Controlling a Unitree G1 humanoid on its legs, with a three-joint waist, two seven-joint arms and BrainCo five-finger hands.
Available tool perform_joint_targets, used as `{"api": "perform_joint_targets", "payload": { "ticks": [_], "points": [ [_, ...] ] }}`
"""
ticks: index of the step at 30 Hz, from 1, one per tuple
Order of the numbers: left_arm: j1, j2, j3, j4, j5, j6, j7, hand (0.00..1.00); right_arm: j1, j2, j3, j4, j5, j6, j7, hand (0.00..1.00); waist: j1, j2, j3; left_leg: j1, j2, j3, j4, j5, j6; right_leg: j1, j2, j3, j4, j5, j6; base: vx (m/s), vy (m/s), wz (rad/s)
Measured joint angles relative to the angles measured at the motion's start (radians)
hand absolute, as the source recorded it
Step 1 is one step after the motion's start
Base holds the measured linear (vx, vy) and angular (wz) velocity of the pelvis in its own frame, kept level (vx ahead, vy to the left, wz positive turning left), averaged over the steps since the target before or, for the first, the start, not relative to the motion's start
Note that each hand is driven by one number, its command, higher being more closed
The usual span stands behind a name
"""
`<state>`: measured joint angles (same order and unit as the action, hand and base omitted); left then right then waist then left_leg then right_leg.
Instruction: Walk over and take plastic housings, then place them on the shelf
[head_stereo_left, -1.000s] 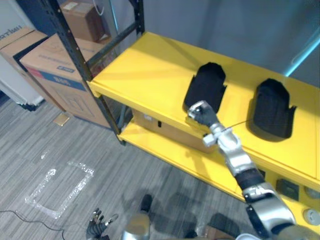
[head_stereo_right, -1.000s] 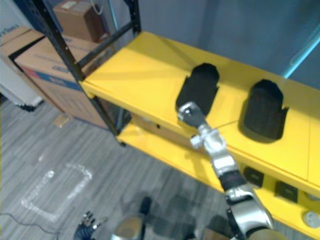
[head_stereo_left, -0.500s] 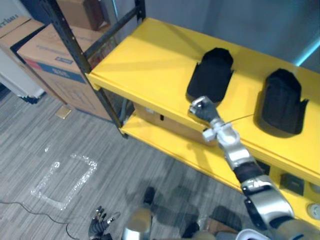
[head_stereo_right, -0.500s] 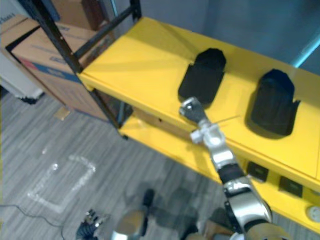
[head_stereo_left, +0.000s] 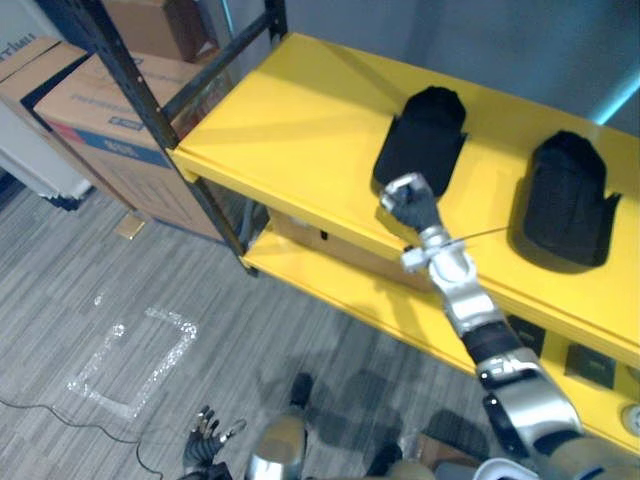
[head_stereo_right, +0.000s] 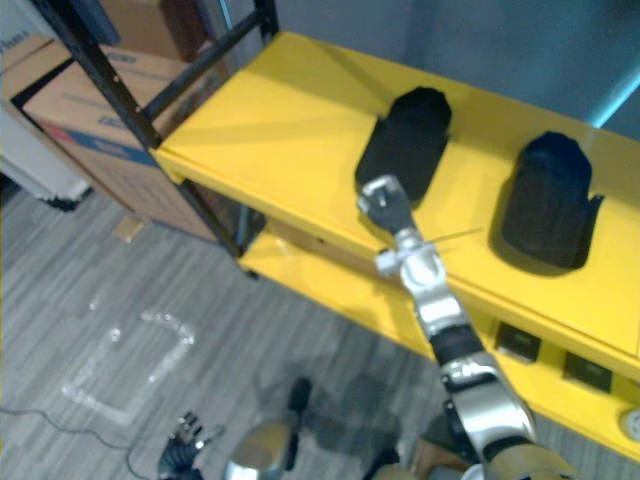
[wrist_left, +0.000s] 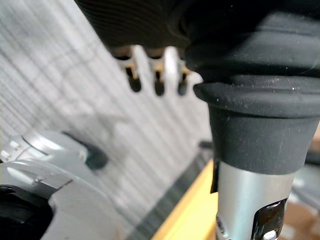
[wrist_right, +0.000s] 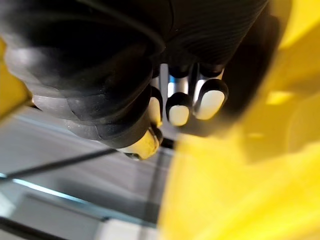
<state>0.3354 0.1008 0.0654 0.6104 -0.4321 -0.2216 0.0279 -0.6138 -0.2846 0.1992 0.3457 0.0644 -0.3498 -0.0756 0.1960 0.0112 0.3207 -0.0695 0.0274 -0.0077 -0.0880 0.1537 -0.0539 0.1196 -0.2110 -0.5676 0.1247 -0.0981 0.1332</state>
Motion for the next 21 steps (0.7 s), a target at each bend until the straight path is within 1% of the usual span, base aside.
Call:
{"api": "perform_joint_targets", "payload": {
  "ticks": [1, 2, 3, 4, 5, 6, 7, 8, 9, 10, 12, 13, 14, 15, 16, 18, 20, 21],
  "points": [
    [0.000, 0.000, 0.000, 0.000, 0.000, 0.000, 0.001, 0.00, 0.015, 0.009, 0.000, -0.051, 0.000, -0.001, -0.001, 0.00, -0.003, -0.003, -0.002, 0.001, 0.001, 0.006, 0.000, -0.001, 0.000, -0.001, 0.001, 0.005, -0.002, 0.001, 0.000, 0.01, -0.027, -0.23],
    [0.001, 0.000, 0.001, 0.002, 0.001, 0.000, 0.002, 0.00, 0.045, 0.032, 0.001, -0.142, -0.001, -0.002, -0.001, 0.00, -0.009, -0.012, -0.007, 0.005, 0.005, 0.020, 0.000, -0.005, -0.002, -0.004, 0.004, 0.021, -0.010, 0.004, 0.001, 0.02, -0.022, -0.25],
    [0.001, 0.000, 0.002, 0.003, 0.001, 0.000, 0.005, 0.00, 0.059, 0.043, 0.001, -0.180, -0.001, -0.003, -0.001, 0.00, -0.015, -0.016, -0.009, 0.007, 0.007, 0.027, 0.000, -0.006, -0.002, -0.004, 0.006, 0.026, -0.013, 0.007, 0.001, 0.03, -0.030, -0.40],
    [0.000, 0.000, 0.002, 0.005, 0.001, -0.002, 0.010, 0.00, 0.091, 0.057, 0.001, -0.249, -0.001, -0.003, -0.002, 0.00, -0.021, -0.027, -0.015, 0.015, 0.012, 0.049, 0.000, -0.011, -0.004, -0.008, 0.008, 0.048, -0.017, 0.010, 0.000, 0.03, -0.038, -0.51],
    [0.000, 0.000, 0.004, 0.014, 0.003, -0.013, 0.011, 0.00, 0.130, 0.062, 0.001, -0.314, 0.001, -0.001, -0.004, 0.00, -0.027, -0.042, -0.027, 0.022, 0.017, 0.075, 0.000, -0.014, -0.005, -0.014, 0.012, 0.072, -0.024, 0.014, -0.002, 0.03, -0.046, -0.53],
    [0.000, 0.000, 0.005, 0.020, 0.003, -0.023, 0.012, 0.00, 0.148, 0.062, 0.000, -0.344, 0.001, 0.001, -0.007, 0.00, -0.037, -0.051, -0.032, 0.025, 0.021, 0.082, 0.000, -0.017, -0.007, -0.012, 0.016, 0.079, -0.032, 0.018, -0.004, 0.03, -0.049, -0.57],
    [-0.001, 0.000, 0.012, 0.036, 0.008, -0.035, 0.016, 0.00, 0.184, 0.062, -0.001, -0.395, 0.002, 0.002, -0.010, 0.00, -0.050, -0.068, -0.043, 0.035, 0.029, 0.106, -0.001, -0.023, -0.012, -0.013, 0.023, 0.102, -0.043, 0.024, -0.008, 0.01, -0.049, -0.53],
    [-0.001, -0.002, 0.021, 0.041, 0.011, -0.038, 0.024, 0.00, 0.231, 0.063, -0.012, -0.443, 0.006, 0.003, -0.009, 0.00, -0.065, -0.084, -0.056, 0.042, 0.033, 0.126, 0.000, -0.025, -0.015, -0.014, 0.028, 0.116, -0.050, 0.029, -0.010, 0.01, -0.042, -0.48],
    [-0.002, -0.008, 0.031, 0.040, 0.012, -0.040, 0.027, 0.00, 0.254, 0.066, -0.022, -0.464, 0.012, 0.004, -0.009, 0.00, -0.077, -0.091, -0.061, 0.045, 0.033, 0.128, 0.000, -0.025, -0.015, -0.014, 0.029, 0.120, -0.050, 0.029, -0.011, 0.00, -0.033, -0.34],
    [-0.005, -0.017, 0.045, 0.040, 0.017, -0.049, 0.035, 0.00, 0.293, 0.069, -0.043, -0.498, 0.030, 0.005, -0.010, 0.00, -0.102, -0.099, -0.069, 0.052, 0.035, 0.137, -0.001, -0.026, -0.016, -0.013, 0.031, 0.129, -0.050, 0.030, -0.011, -0.02, -0.021, -0.20],
    [-0.014, -0.028, 0.056, 0.043, 0.019, -0.062, 0.037, 0.00, 0.359, 0.069, -0.083, -0.542, 0.043, 0.008, -0.016, 0.00, -0.120, -0.099, -0.089, 0.053, 0.041, 0.157, -0.001, -0.027, -0.017, -0.021, 0.036, 0.142, -0.053, 0.036, -0.017, -0.03, -0.015, -0.28],
    [-0.025, -0.038, 0.070, 0.048, 0.020, -0.064, 0.037, 0.00, 0.408, 0.069, -0.110, -0.559, 0.051, 0.018, -0.017, 0.00, -0.130, -0.093, -0.107, 0.052, 0.049, 0.169, -0.001, -0.028, -0.017, -0.029, 0.039, 0.158, -0.058, 0.043, -0.019, -0.05, -0.010, -0.34],
    [-0.031, -0.042, 0.076, 0.054, 0.024, -0.067, 0.038, 0.00, 0.449, 0.069, -0.122, -0.566, 0.067, 0.027, -0.025, 0.00, -0.133, -0.086, -0.120, 0.053, 0.053, 0.181, -0.001, -0.030, -0.018, -0.032, 0.042, 0.167, -0.067, 0.049, -0.020, -0.05, -0.014, -0.37],
    [-0.040, -0.040, 0.071, 0.076, 0.039, -0.069, 0.044, 0.00, 0.510, 0.069, -0.134, -0.567, 0.083, 0.039, -0.040, 0.00, -0.144, -0.076, -0.136, 0.059, 0.058, 0.192, -0.001, -0.034, -0.019, -0.030, 0.049, 0.185, -0.079, 0.059, -0.021, -0.05, -0.012, -0.40],
    [-0.042, -0.041, 0.069, 0.085, 0.043, -0.068, 0.050, 0.00, 0.552, 0.070, -0.144, -0.564, 0.090, 0.045, -0.045, 0.00, -0.149, -0.069, -0.142, 0.069, 0.060, 0.210, -0.001, -0.037, -0.020, -0.030, 0.051, 0.195, -0.086, 0.063, -0.022, -0.05, -0.007, -0.43],
    [-0.051, -0.041, 0.069, 0.119, 0.047, -0.064, 0.062, 0.00, 0.646, 0.089, -0.168, -0.542, 0.095, 0.052, -0.081, 0.00, -0.164, -0.051, -0.156, 0.087, 0.065, 0.238, -0.001, -0.046, -0.027, -0.028, 0.056, 0.222, -0.094, 0.066, -0.024, -0.06, 0.003, -0.43],
    [-0.063, -0.041, 0.068, 0.141, 0.051, -0.058, 0.074, 0.00, 0.707, 0.109, -0.203, -0.501, 0.097, 0.056, -0.106, 0.00, -0.186, -0.042, -0.171, 0.089, 0.067, 0.244, -0.001, -0.051, -0.029, -0.028, 0.058, 0.228, -0.104, 0.065, -0.025, -0.06, 0.005, -0.21],
    [-0.074, -0.041, 0.067, 0.157, 0.058, -0.050, 0.080, 0.00, 0.756, 0.130, -0.248, -0.455, 0.096, 0.076, -0.136, 0.00, -0.201, -0.038, -0.184, 0.094, 0.069, 0.262, -0.001, -0.057, -0.029, -0.031, 0.060, 0.244, -0.108, 0.065, -0.023, -0.01, 0.004, -0.23]
  ]
}}
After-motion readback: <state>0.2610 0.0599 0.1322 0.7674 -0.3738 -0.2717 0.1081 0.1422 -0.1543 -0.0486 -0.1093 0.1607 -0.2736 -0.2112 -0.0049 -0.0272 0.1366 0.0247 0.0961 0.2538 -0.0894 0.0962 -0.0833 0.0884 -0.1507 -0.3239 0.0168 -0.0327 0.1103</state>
